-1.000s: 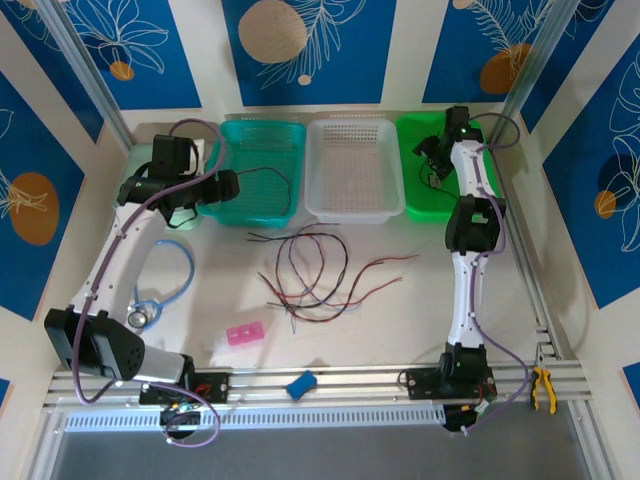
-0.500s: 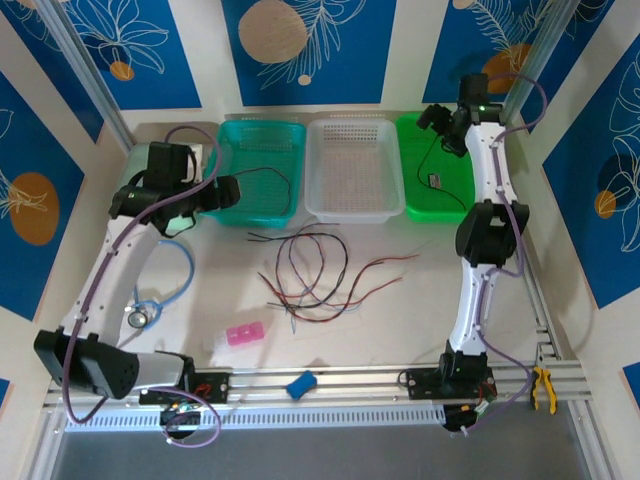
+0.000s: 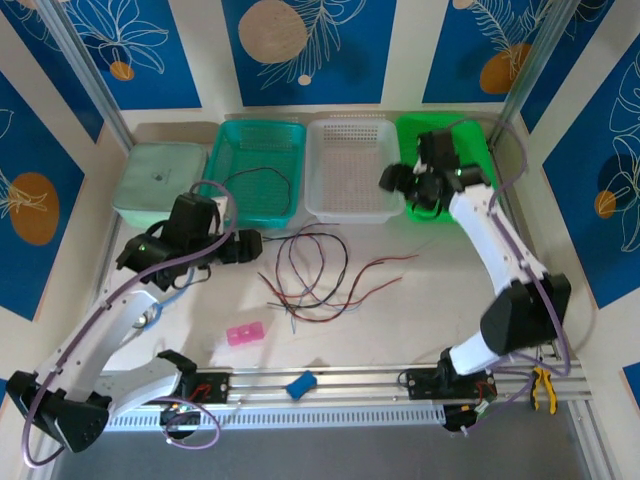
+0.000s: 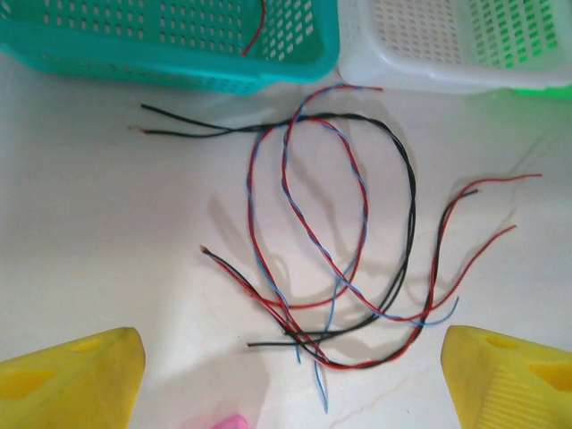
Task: Untangle the cables
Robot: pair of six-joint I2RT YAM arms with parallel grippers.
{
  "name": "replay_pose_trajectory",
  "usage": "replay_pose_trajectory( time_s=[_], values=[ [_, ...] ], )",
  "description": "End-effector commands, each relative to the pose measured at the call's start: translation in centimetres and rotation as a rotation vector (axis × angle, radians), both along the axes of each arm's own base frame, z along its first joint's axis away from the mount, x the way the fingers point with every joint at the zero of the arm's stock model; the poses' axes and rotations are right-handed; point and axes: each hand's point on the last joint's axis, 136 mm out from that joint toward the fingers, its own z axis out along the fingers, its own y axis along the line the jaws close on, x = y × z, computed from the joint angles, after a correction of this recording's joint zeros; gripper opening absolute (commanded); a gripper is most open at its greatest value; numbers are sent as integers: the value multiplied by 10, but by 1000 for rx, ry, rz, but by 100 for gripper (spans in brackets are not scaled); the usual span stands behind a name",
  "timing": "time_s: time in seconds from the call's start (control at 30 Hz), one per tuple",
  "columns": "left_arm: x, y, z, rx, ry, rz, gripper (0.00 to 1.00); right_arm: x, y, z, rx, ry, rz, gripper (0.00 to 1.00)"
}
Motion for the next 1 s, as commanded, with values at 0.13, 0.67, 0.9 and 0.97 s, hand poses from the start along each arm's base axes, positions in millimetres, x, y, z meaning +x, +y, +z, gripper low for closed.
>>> replay_pose_trajectory(
  time_s=[0.13,0.67,0.9,0.97],
  values=[
    [-16,-4,-8,30,14,8,86,-85,-12,-39,-11,97,-146,63],
    [-19,-13,11,17,2,-45,86,-141,-17,-142,15,360,-293,56],
    [-19,-29,-8,1,22,-64,84,-132,-19,-162,41,388,-333,45],
    [-19,-34,-12,8,30,-76,84,-128,-21,-166,29,387,-349,43]
  ],
)
